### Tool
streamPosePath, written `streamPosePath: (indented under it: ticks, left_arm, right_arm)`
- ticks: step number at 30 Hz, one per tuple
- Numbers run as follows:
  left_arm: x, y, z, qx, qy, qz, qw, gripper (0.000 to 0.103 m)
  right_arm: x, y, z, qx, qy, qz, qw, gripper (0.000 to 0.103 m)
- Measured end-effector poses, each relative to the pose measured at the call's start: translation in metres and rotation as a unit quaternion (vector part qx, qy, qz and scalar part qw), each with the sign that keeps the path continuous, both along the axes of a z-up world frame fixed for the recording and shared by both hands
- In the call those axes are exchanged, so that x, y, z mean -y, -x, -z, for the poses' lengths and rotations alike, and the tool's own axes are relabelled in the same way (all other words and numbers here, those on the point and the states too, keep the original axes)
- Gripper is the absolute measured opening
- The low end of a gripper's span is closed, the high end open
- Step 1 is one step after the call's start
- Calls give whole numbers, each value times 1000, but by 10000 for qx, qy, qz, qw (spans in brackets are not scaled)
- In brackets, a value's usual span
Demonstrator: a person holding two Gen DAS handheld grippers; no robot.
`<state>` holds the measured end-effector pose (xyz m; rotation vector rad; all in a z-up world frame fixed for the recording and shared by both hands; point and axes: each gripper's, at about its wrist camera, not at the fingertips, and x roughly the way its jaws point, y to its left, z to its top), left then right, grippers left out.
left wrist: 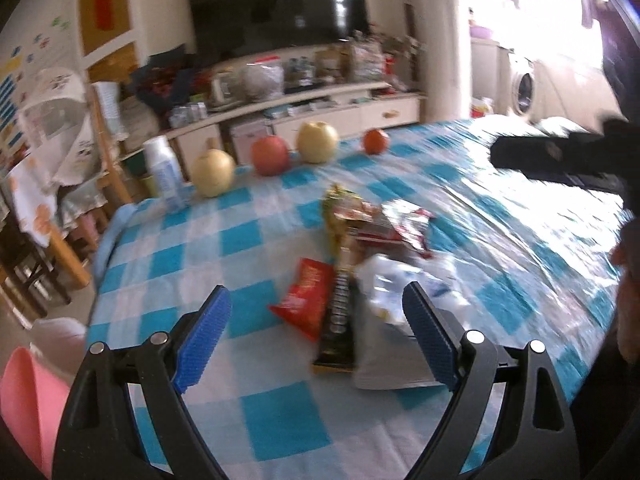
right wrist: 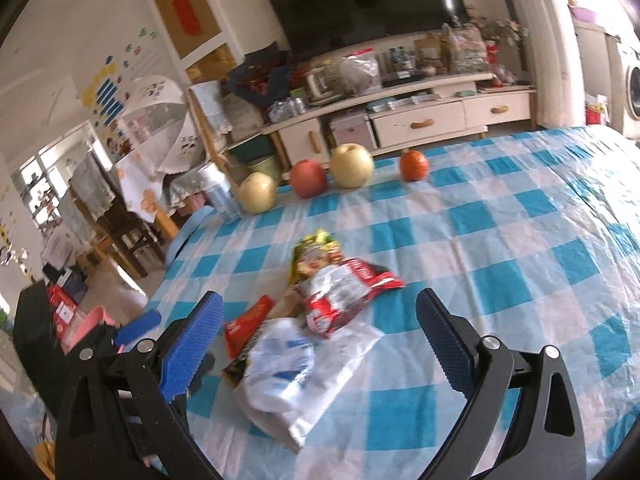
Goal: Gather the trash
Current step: 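Lower both open tools onto the remaining trash pile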
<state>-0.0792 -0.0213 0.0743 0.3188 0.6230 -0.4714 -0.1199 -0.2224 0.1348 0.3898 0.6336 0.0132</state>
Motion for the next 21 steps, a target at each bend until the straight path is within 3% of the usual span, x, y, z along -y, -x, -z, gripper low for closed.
streamPosePath:
  ticks: [6, 10, 15, 21]
  left_arm:
    - [28, 7, 13, -349, -1, 538, 9979, 88]
    - [44, 10, 22, -425, -206, 698, 9964, 88]
    - [53, 3, 31, -580, -332, 601, 9960, 88]
    - [51, -13, 35, -849, -60, 254, 9961, 88]
  right_arm:
    - [20, -11, 12, -264, -80, 149, 9995, 96]
    - [26, -22, 18, -411, -104, 135, 9990, 96]
    - [26, -34, 25, -592, -130, 54, 9981, 96]
    - [17, -53, 36, -857, -90, -174, 9961, 96]
